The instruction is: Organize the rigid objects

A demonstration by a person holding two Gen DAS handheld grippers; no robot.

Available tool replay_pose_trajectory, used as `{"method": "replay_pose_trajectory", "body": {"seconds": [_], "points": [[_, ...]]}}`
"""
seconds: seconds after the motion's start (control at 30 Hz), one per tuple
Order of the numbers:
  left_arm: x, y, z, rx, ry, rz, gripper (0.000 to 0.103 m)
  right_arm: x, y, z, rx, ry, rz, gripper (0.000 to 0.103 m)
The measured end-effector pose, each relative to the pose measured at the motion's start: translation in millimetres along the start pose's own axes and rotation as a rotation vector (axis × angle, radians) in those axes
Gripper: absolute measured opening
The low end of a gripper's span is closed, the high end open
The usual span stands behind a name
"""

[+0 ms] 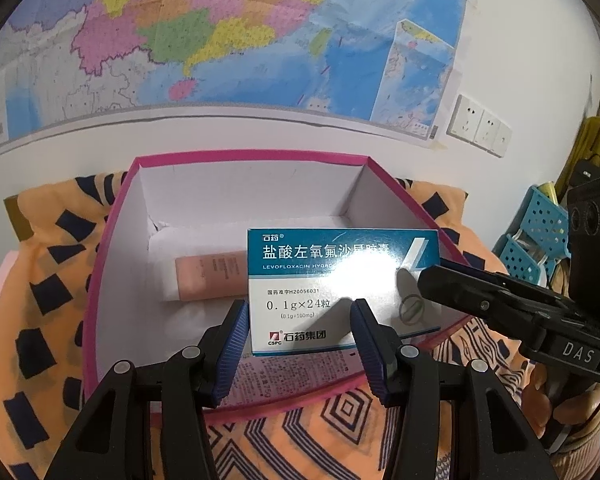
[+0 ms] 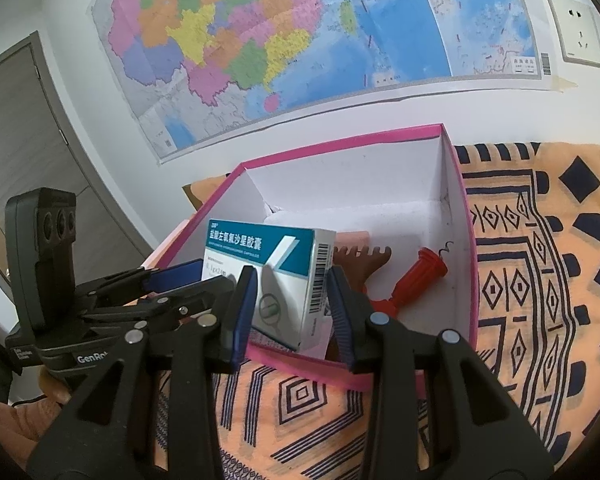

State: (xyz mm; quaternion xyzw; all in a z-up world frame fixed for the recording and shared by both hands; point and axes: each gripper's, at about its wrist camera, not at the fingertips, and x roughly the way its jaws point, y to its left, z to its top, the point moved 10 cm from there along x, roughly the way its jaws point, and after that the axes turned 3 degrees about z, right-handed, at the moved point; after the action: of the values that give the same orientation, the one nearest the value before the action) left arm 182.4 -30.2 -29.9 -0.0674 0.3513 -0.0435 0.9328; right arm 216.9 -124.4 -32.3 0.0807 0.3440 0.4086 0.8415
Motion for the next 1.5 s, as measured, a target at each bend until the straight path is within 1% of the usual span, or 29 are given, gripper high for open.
{"method": "replay_pose_trajectory", "body": {"seconds": [0.27, 0.5, 0.53, 0.7, 0.8, 0.83, 0.9, 0.97, 1.07, 1.1, 1.13, 1.17, 1.2, 1.27, 1.33, 1.43, 1.5], "points": [[9, 4, -3, -0.010, 0.024, 0.005, 0.052, 9, -5, -3, 0.009, 0.023, -0.005, 0.039], [18, 7, -7, -0.023, 0.052, 0.009, 0.052, 17, -8, -6, 0.006, 0.050, -0.040, 0.039], [19, 8, -7, -0.021, 0.052, 0.021, 0.054, 17, -8, -6, 0.001, 0.051, -0.046, 0.039], [19, 12, -7, -0.009, 0.045, 0.054, 0.057, 16, -8, -6, -0.002, 0.044, -0.062, 0.040], [15, 13, -8, -0.003, 0.031, 0.067, 0.063, 12, -7, -7, -0.002, 0.035, -0.062, 0.041], [12, 13, -9, 0.000, 0.022, 0.072, 0.067, 10, -6, -8, -0.006, 0.029, -0.060, 0.042], [6, 12, -9, 0.011, 0.003, 0.078, 0.074, 6, -2, -9, -0.015, 0.019, -0.059, 0.046], [-3, 12, -10, 0.013, -0.024, 0.085, 0.082, -1, 4, -13, -0.033, 0.006, -0.058, 0.056], [-18, 10, -13, 0.023, -0.057, 0.088, 0.085, -9, 13, -19, -0.075, -0.010, -0.074, 0.060], [-24, 10, -15, 0.027, -0.070, 0.094, 0.087, -12, 16, -22, -0.091, -0.016, -0.086, 0.062], [-29, 11, -17, 0.027, -0.078, 0.098, 0.092, -16, 19, -25, -0.104, -0.027, -0.099, 0.070], [-32, 11, -18, 0.024, -0.083, 0.105, 0.099, -20, 21, -28, -0.116, -0.039, -0.112, 0.076], [-38, 12, -21, 0.023, -0.097, 0.116, 0.103, -24, 23, -32, -0.135, -0.052, -0.132, 0.079], [-46, 13, -26, 0.027, -0.118, 0.131, 0.103, -29, 25, -40, -0.163, -0.069, -0.182, 0.094], [-51, 16, -34, 0.020, -0.115, 0.149, 0.103, -33, 26, -48, -0.172, -0.084, -0.227, 0.103], [-54, 23, -48, 0.008, -0.106, 0.198, 0.103, -37, 25, -63, -0.173, -0.091, -0.273, 0.103], [-56, 25, -57, 0.007, -0.097, 0.214, 0.103, -39, 23, -70, -0.171, -0.088, -0.291, 0.103]]}}
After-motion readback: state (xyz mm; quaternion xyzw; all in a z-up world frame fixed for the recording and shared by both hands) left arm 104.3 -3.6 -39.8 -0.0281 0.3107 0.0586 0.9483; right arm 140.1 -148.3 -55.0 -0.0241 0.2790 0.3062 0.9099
